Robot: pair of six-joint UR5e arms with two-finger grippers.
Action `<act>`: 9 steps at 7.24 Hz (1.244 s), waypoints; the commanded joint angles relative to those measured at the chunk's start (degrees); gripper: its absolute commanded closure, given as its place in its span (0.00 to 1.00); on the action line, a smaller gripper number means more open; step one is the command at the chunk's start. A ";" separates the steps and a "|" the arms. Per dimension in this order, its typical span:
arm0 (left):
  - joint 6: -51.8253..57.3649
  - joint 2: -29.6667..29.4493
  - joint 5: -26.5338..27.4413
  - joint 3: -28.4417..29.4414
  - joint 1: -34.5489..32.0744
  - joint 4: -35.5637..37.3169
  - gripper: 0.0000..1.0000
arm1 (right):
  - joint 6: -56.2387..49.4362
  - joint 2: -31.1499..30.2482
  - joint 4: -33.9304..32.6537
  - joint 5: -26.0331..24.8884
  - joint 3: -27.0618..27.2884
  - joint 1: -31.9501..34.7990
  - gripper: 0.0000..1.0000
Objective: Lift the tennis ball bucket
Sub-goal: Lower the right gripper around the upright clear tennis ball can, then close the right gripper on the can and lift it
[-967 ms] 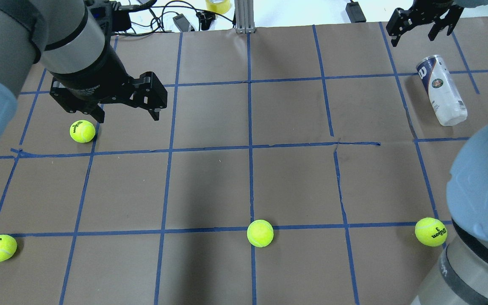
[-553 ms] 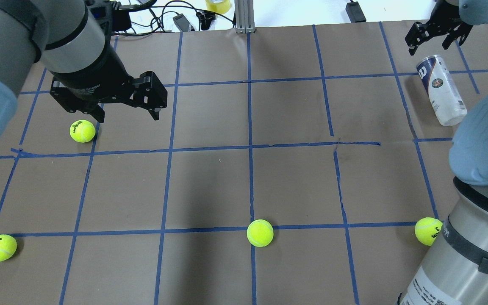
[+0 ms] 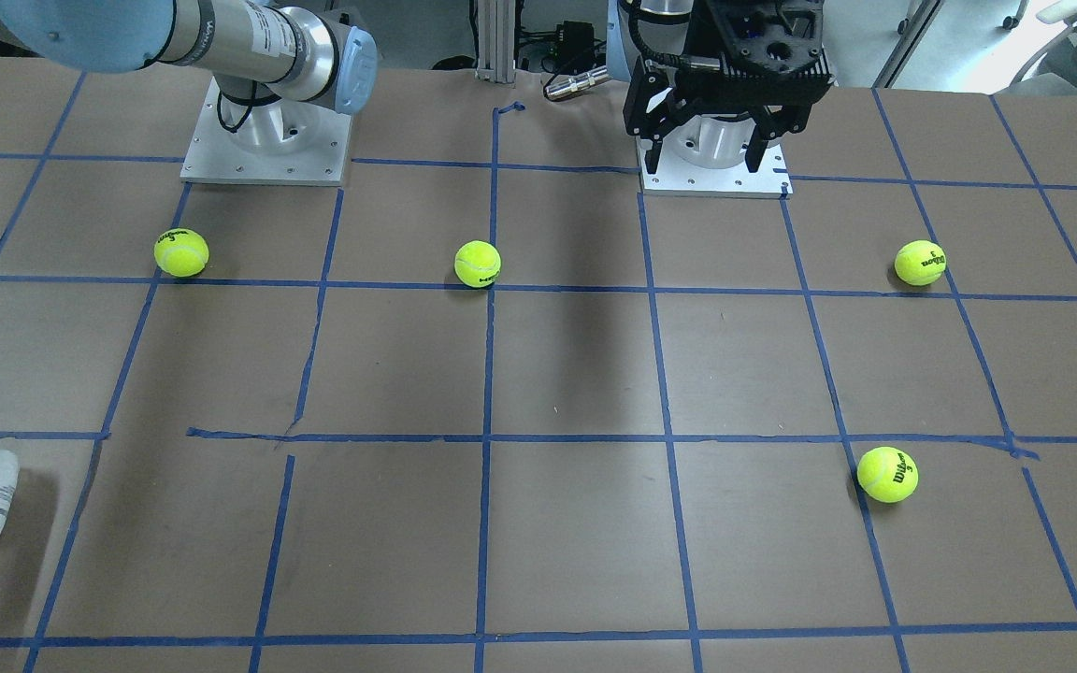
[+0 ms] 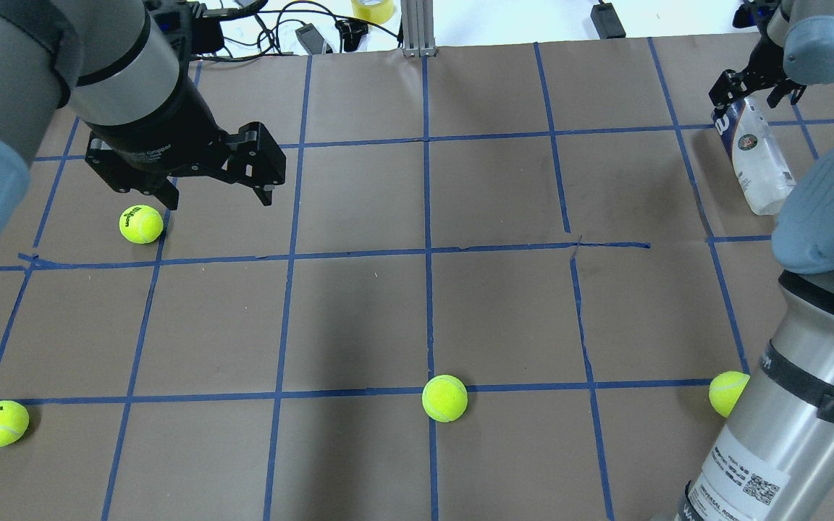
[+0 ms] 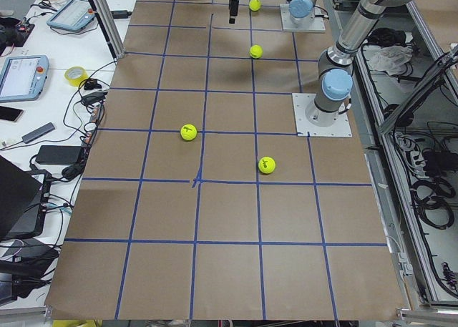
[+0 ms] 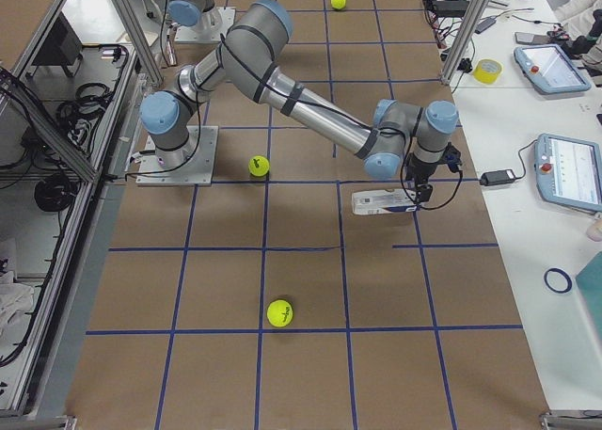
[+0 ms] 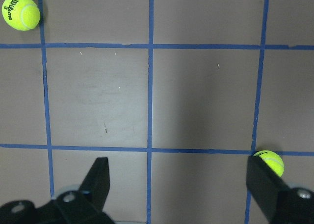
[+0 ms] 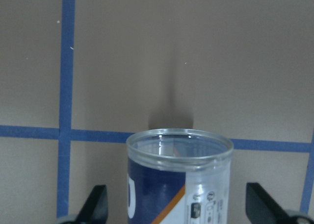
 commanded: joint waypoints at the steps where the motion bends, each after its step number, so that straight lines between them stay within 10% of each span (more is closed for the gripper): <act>1: 0.00 0.00 0.00 -0.01 0.04 -0.05 0.00 | -1.18 1.75 -0.49 0.09 0.00 -0.68 0.00; 3: 0.00 0.00 0.00 -0.01 0.04 -0.05 0.00 | -4.17 2.11 -0.75 0.61 0.08 -0.68 0.01; 5: 0.00 0.00 0.00 -0.01 -0.05 -0.05 0.00 | -6.53 2.11 -0.67 0.70 0.08 -0.68 0.51; 9: 0.00 0.00 0.00 -0.01 -0.05 -0.05 0.00 | -5.58 -5.69 3.87 0.88 1.14 0.98 0.60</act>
